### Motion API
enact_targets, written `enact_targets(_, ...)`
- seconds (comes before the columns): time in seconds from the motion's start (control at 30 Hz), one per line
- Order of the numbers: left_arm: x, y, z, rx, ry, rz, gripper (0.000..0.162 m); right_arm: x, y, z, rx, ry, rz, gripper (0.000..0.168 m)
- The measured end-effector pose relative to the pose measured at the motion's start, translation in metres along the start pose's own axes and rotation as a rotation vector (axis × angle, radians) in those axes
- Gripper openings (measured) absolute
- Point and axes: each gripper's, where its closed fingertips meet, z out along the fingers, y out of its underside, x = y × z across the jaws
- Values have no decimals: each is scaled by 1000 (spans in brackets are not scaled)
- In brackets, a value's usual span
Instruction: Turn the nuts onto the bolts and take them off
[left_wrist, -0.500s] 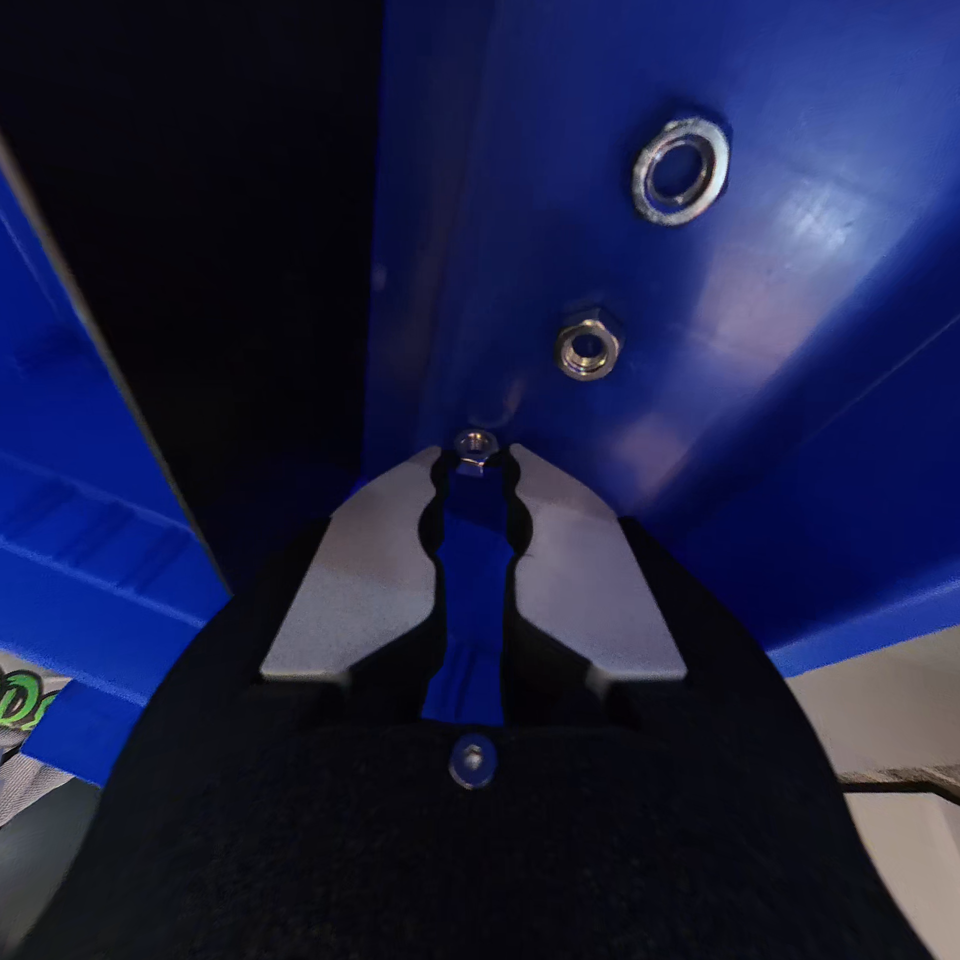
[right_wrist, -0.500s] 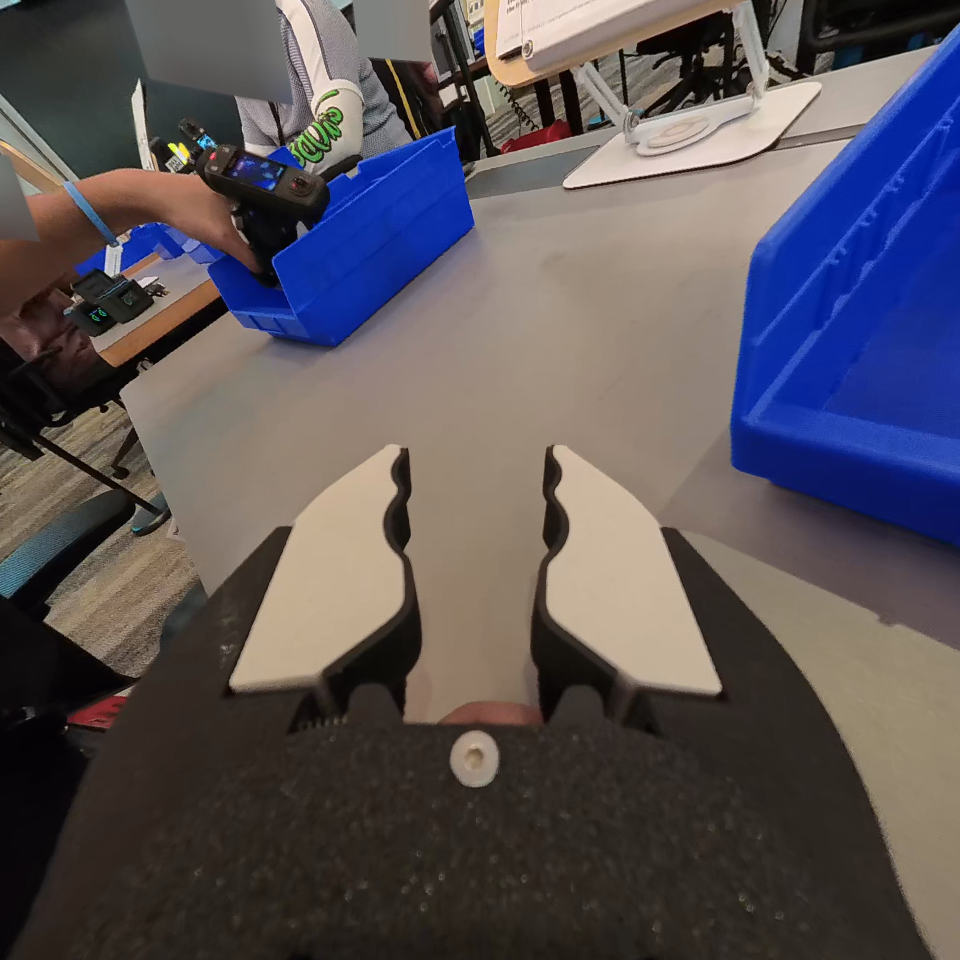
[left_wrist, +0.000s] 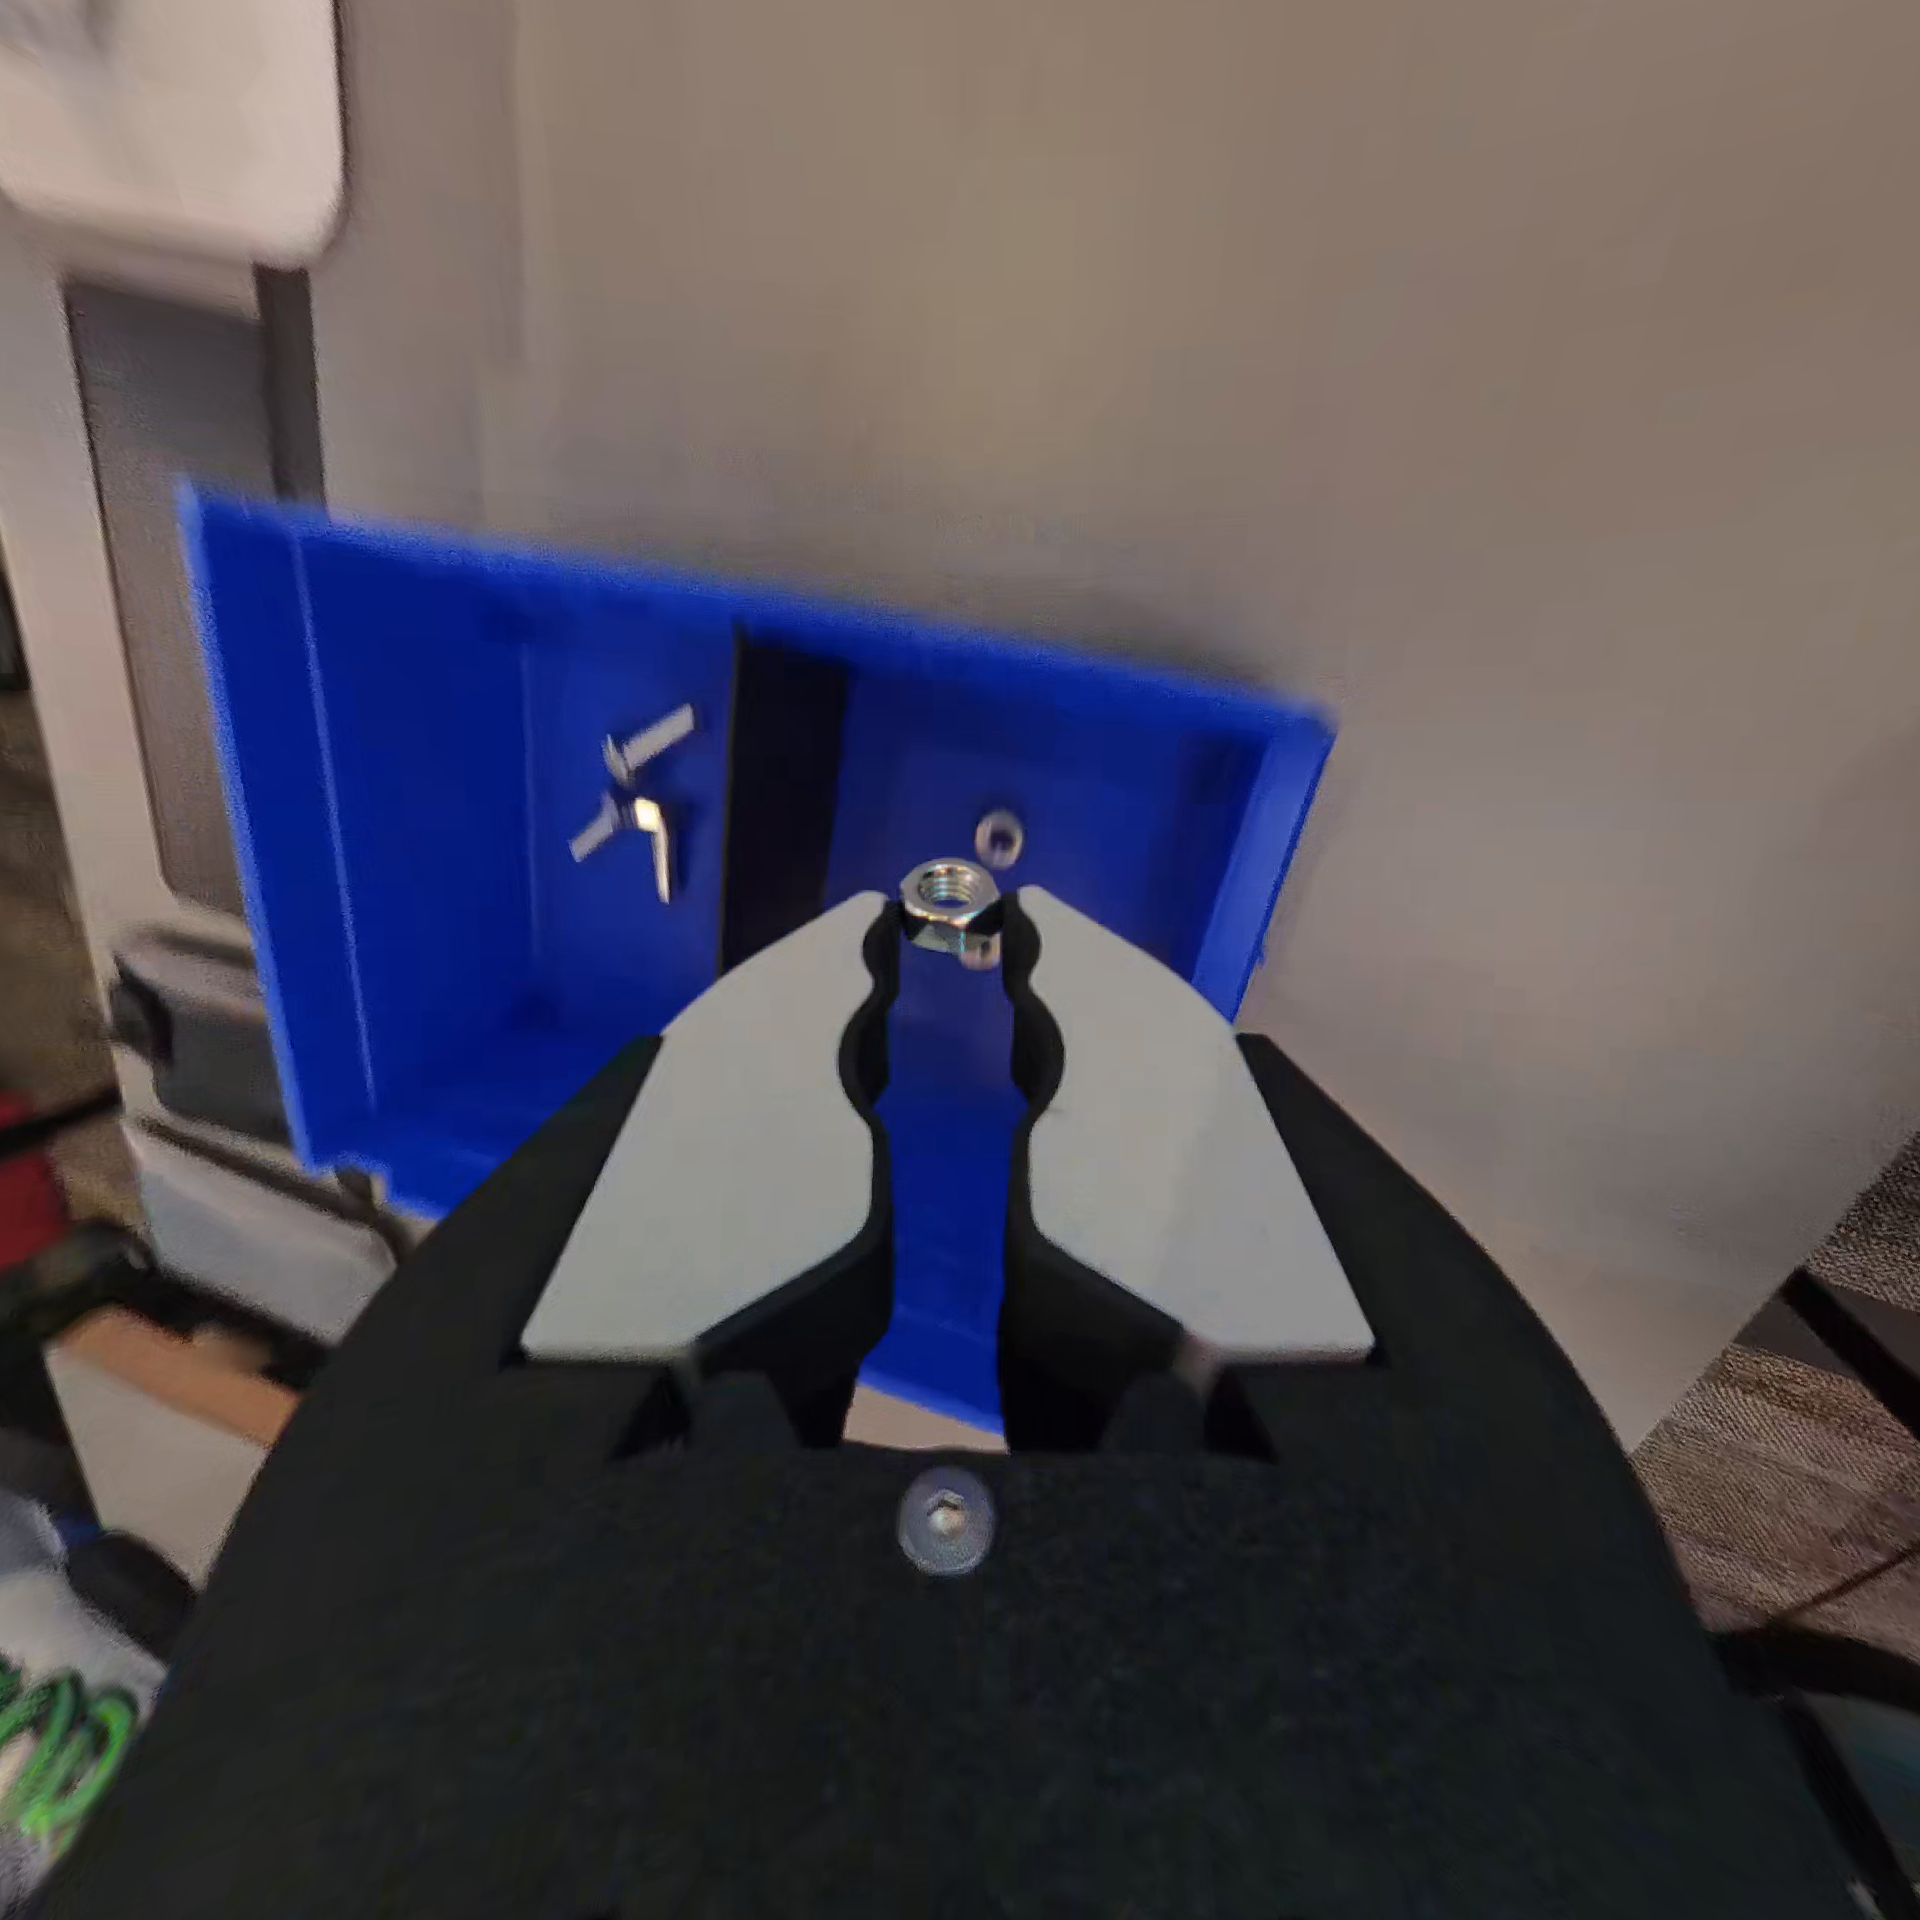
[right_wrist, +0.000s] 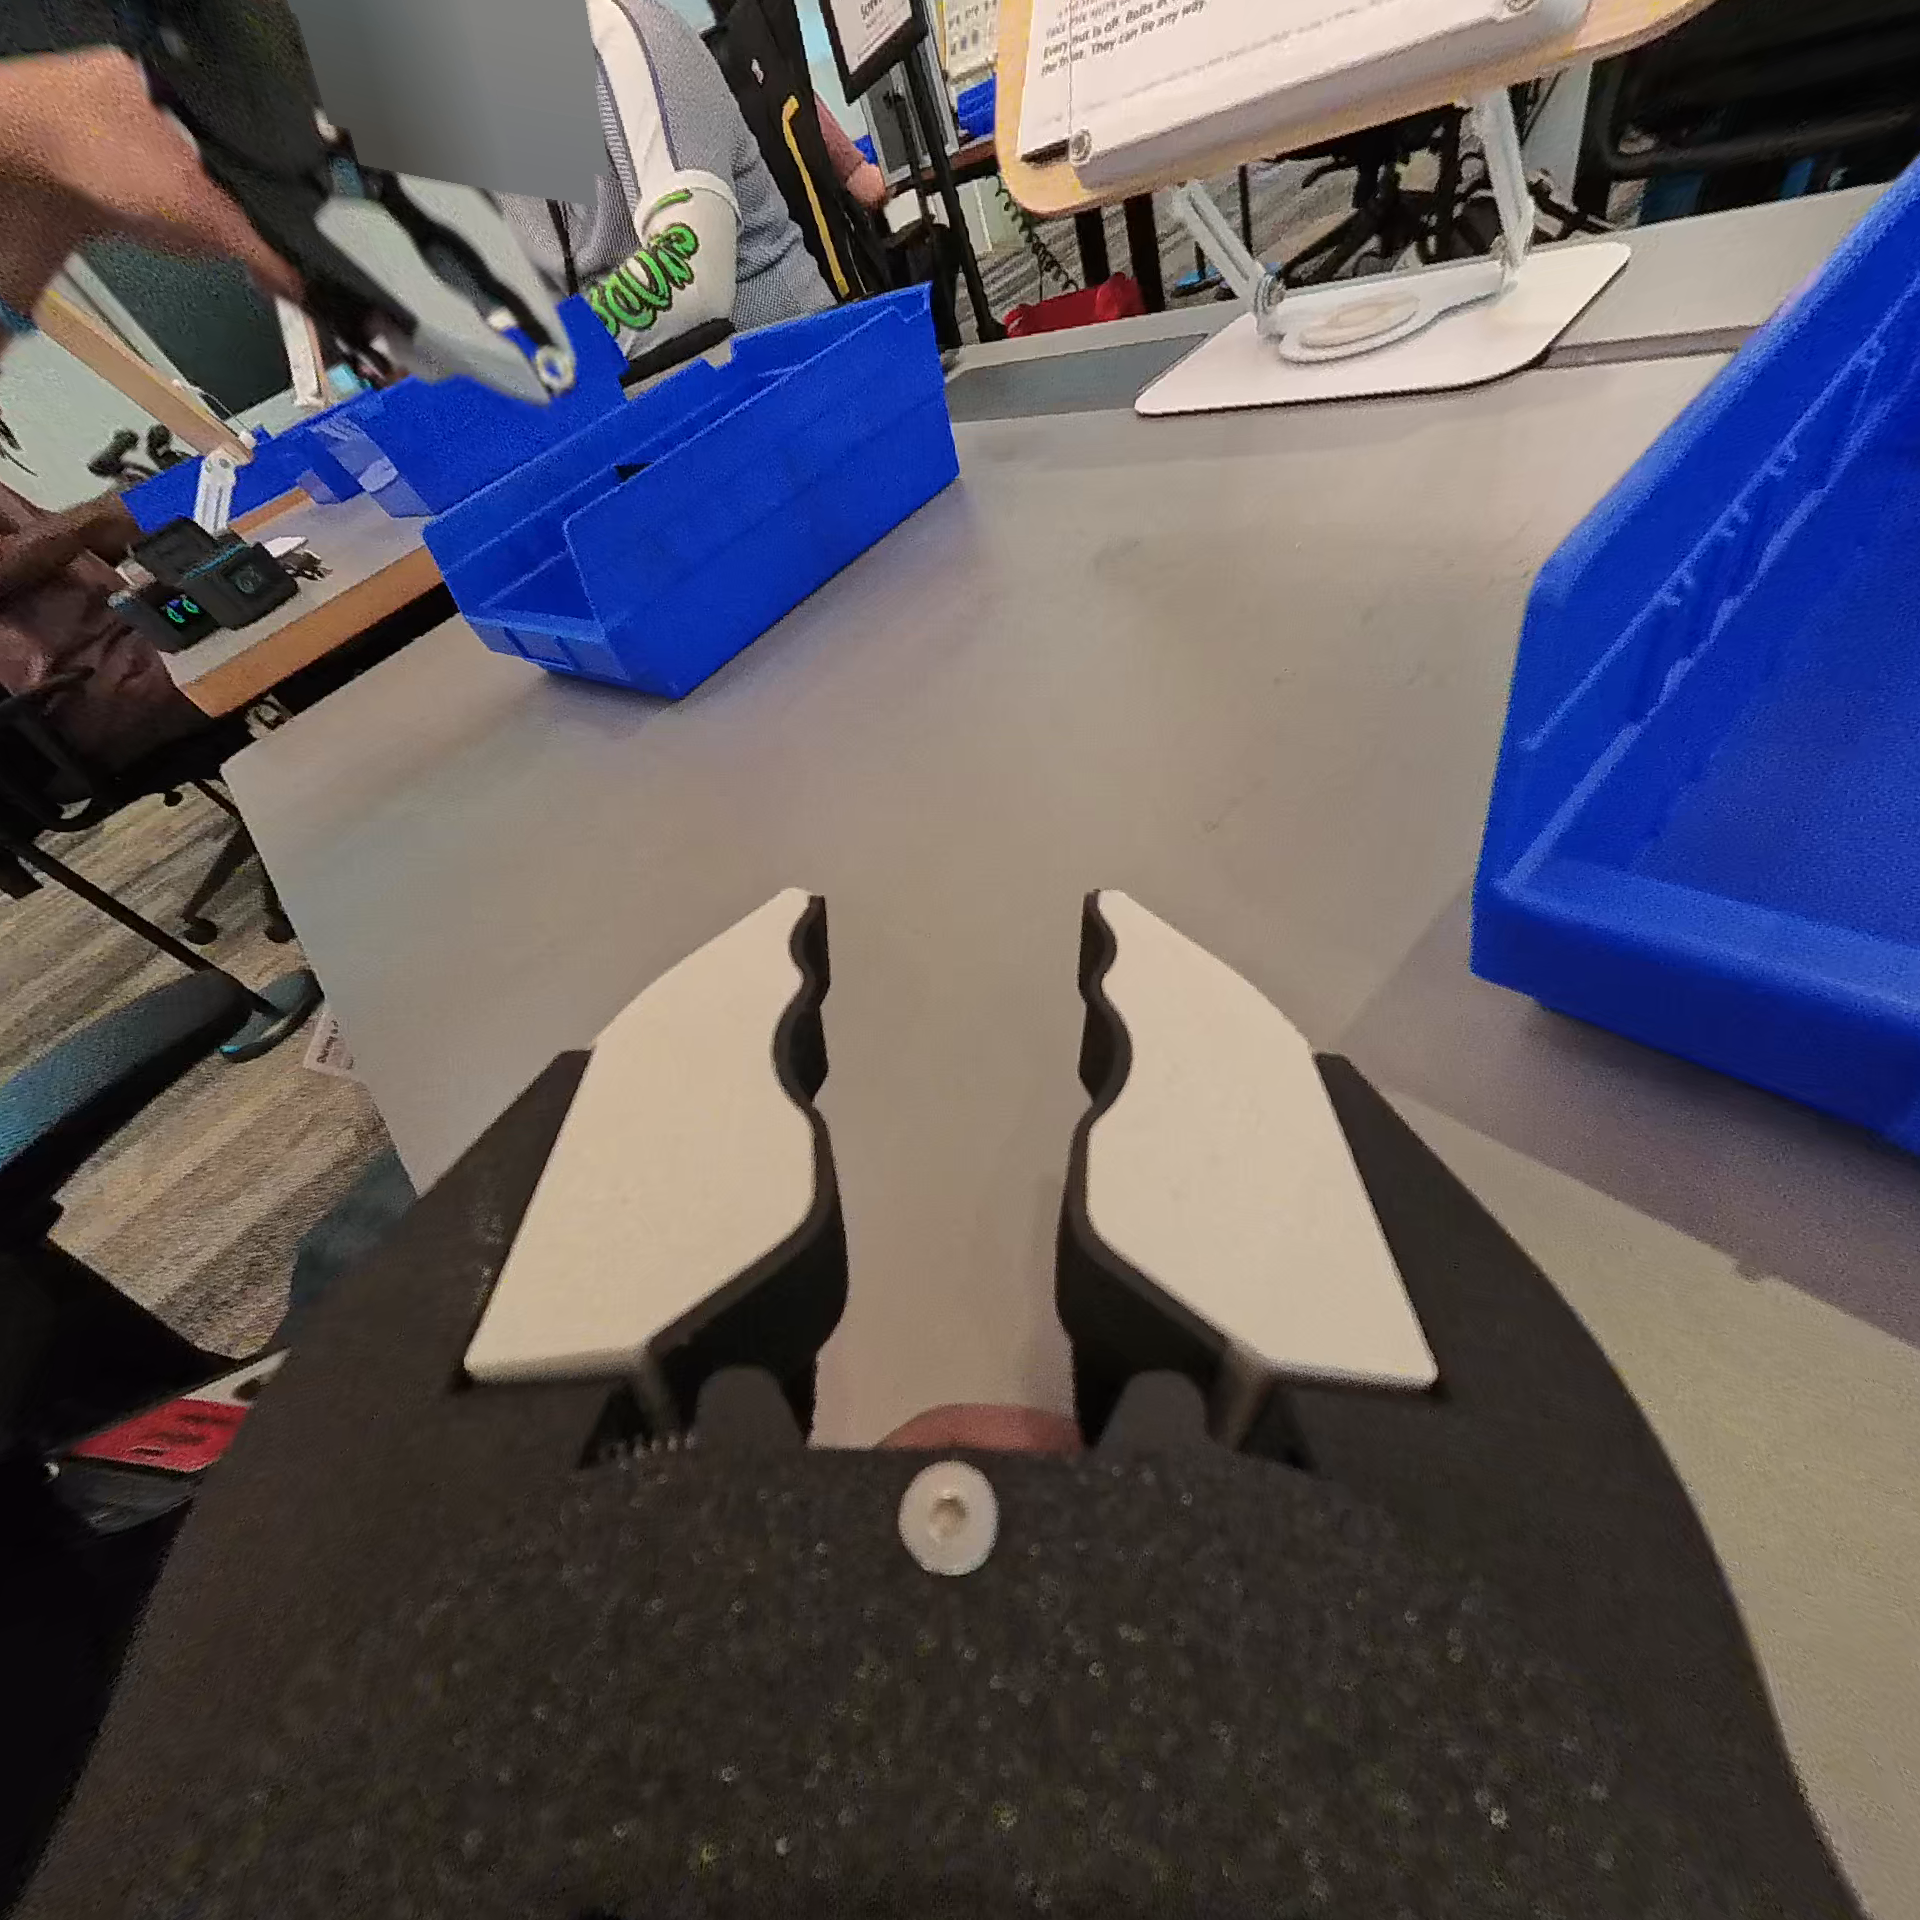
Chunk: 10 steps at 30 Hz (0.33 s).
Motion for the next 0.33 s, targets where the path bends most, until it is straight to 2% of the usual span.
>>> enact_targets(0.07, 1, -40, -2, 23, 25, 59, 17, 0, -1, 0, -3, 13, -27, 46)
enact_targets(0.13, 4, -76, 12, -6, 48, 139, 18, -1, -3, -1, 7, 24, -53, 46)
enact_targets(0.23, 9, -119, 52, -98, 81, 267, 18, -1, -3, -1, 10, 43, -90, 46)
enact_targets(0.33, 10, -151, 98, -177, 128, 316, 18, 0, -3, -2, 16, 51, -111, 46)
